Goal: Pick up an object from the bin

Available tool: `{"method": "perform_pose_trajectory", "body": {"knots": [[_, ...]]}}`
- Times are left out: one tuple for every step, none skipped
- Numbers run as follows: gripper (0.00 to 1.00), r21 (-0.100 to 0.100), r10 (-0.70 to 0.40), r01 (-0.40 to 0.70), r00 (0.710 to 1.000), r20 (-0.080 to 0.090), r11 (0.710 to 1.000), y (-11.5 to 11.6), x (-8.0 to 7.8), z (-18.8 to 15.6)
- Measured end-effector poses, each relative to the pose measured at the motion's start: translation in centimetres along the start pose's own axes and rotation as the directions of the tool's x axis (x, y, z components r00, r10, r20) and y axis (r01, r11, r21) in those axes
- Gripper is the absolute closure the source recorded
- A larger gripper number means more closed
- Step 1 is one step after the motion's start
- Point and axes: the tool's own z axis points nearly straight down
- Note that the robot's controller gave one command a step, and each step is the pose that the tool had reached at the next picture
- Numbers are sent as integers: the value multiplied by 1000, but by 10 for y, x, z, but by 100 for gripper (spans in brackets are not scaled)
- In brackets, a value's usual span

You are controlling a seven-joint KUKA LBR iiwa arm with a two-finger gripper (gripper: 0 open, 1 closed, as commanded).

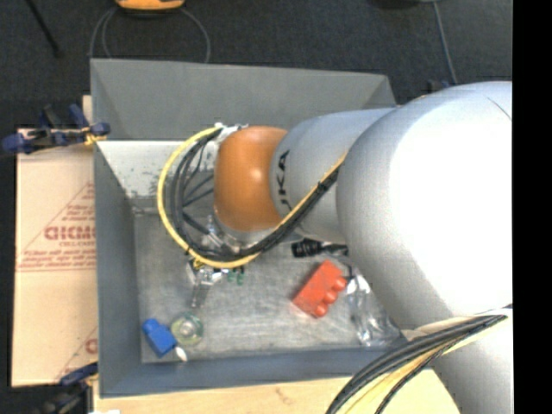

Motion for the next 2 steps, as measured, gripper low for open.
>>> {"method": "perform_pose_trajectory", "body": {"knots": [[100, -3, -2, 2, 1000, 8, 1000, 1, -2, -2], [100, -2, -31, 31, 1000, 4, 1000, 0, 3, -181]]}}
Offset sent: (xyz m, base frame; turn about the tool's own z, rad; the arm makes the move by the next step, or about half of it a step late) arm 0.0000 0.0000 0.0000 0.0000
